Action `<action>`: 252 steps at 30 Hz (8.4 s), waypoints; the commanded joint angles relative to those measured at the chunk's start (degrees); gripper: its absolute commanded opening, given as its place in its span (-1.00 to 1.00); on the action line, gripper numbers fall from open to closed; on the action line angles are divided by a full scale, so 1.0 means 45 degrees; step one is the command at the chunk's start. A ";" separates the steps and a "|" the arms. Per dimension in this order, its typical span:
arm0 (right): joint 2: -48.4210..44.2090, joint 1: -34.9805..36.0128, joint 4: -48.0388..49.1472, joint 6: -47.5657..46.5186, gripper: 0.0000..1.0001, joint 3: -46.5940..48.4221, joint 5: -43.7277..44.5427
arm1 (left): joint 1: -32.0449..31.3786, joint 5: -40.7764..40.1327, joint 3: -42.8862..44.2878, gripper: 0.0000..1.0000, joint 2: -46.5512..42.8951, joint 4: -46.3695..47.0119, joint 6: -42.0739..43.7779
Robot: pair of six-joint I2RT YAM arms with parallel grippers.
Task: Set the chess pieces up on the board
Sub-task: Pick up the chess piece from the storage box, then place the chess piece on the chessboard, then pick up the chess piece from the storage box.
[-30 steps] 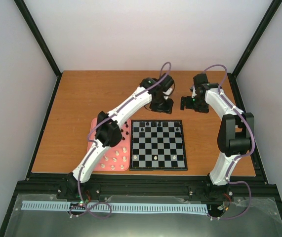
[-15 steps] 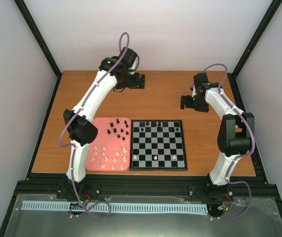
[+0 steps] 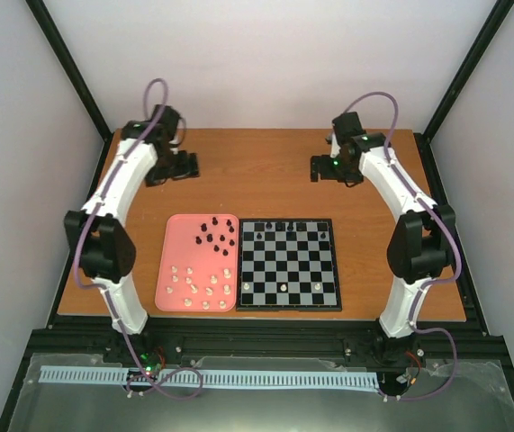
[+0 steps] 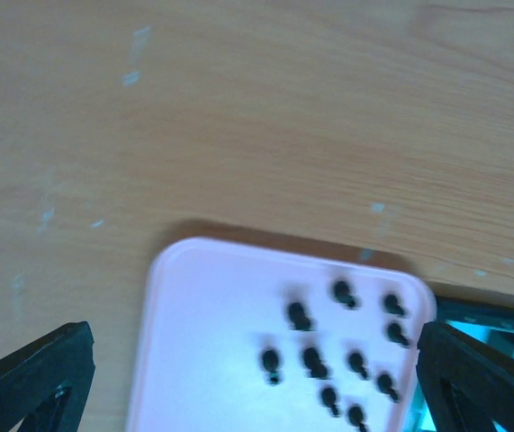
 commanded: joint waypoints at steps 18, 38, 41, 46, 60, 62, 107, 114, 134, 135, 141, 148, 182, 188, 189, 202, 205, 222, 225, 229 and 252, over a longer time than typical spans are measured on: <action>0.3503 0.7244 -0.0552 -0.0546 0.79 0.4704 -0.1478 | 0.5186 0.1504 -0.5338 1.00 -0.3737 0.1284 -0.1236; 0.6549 0.8866 -0.1188 -0.0485 0.37 0.7111 -0.0870 | 0.5203 0.2494 -0.5794 0.99 -0.4091 0.1622 -0.1231; 0.6725 0.8895 -0.1133 -0.0494 0.28 0.7174 -0.1027 | 0.5194 0.2603 -0.5794 0.99 -0.4004 0.1646 -0.1223; 0.7141 0.8925 -0.1258 -0.0561 0.16 0.7533 -0.1071 | 0.5201 0.2727 -0.5773 1.00 -0.3905 0.1652 -0.1221; 0.8298 0.8983 -0.1915 -0.0643 -0.09 0.8421 -0.1020 | 0.5200 0.3034 -0.5839 1.00 -0.3685 0.1710 -0.1241; 0.8459 0.8983 -0.2083 -0.0654 -0.12 0.8565 -0.0916 | 0.5188 0.3065 -0.5820 1.00 -0.3632 0.1725 -0.1242; 0.8411 0.8983 -0.2050 -0.0934 -0.78 0.9130 -0.0683 | 0.5191 0.3137 -0.5915 0.99 -0.3463 0.1803 -0.1204; 0.7185 0.8882 -0.2492 -0.1029 -0.78 0.9551 0.0128 | 0.5203 0.3173 -0.5876 1.00 -0.3465 0.1803 -0.1204; 0.2917 0.4083 -0.5296 -0.0599 -0.86 0.5568 0.2197 | 0.5202 0.3508 -0.5745 1.00 -0.3170 0.1823 -0.1231; 0.2828 0.3912 -0.5254 -0.0631 -0.86 0.5274 0.2337 | 0.5203 0.3523 -0.5735 0.99 -0.3135 0.1823 -0.1227; 0.1941 0.3065 -0.4365 -0.0727 -0.86 0.2688 0.2189 | 0.5202 0.3470 -0.5587 0.99 -0.2978 0.1766 -0.1184; 0.1567 0.2616 -0.3191 -0.0768 -0.87 0.0347 0.1473 | 0.5200 0.3412 -0.5626 1.00 -0.2842 0.1765 -0.1164; 0.2537 0.2596 -0.2408 -0.0870 -0.85 -0.1023 0.1241 | 0.5205 0.3408 -0.5704 0.99 -0.2721 0.1764 -0.1115; 0.2609 0.2582 -0.2357 -0.0915 -0.82 -0.1069 0.1195 | 0.5192 0.3397 -0.5764 0.99 -0.2733 0.1782 -0.1111; 0.2609 0.2582 -0.2355 -0.0917 -0.79 -0.1090 0.1221 | 0.5195 0.3397 -0.5774 0.99 -0.2731 0.1783 -0.1105; 0.1961 0.2587 -0.2568 -0.0964 -0.21 -0.1054 0.1321 | 0.5190 0.3385 -0.5749 1.00 -0.2662 0.1783 -0.1095; 0.1500 0.2590 -0.2950 -0.0966 -0.12 -0.0866 0.1291 | 0.5198 0.3383 -0.5746 1.00 -0.2670 0.1784 -0.1086; 0.1520 0.3272 -0.3880 -0.0508 0.08 0.3311 0.0400 | 0.5111 0.3645 -0.5942 1.00 -0.3007 0.1769 -0.0955; 0.2473 0.3966 -0.3825 -0.0472 0.08 0.4848 -0.0101 | 0.4956 0.3604 -0.6038 1.00 -0.3140 0.1783 -0.0894; 0.4024 0.4958 -0.3846 -0.0274 0.06 0.7289 -0.0772 | 0.4889 0.3516 -0.6219 1.00 -0.3294 0.1764 -0.0888; 0.8410 0.7258 -0.0783 -0.0380 -0.08 0.9434 -0.2168 | 0.4617 0.3604 -0.5905 1.00 -0.2812 0.1700 -0.0884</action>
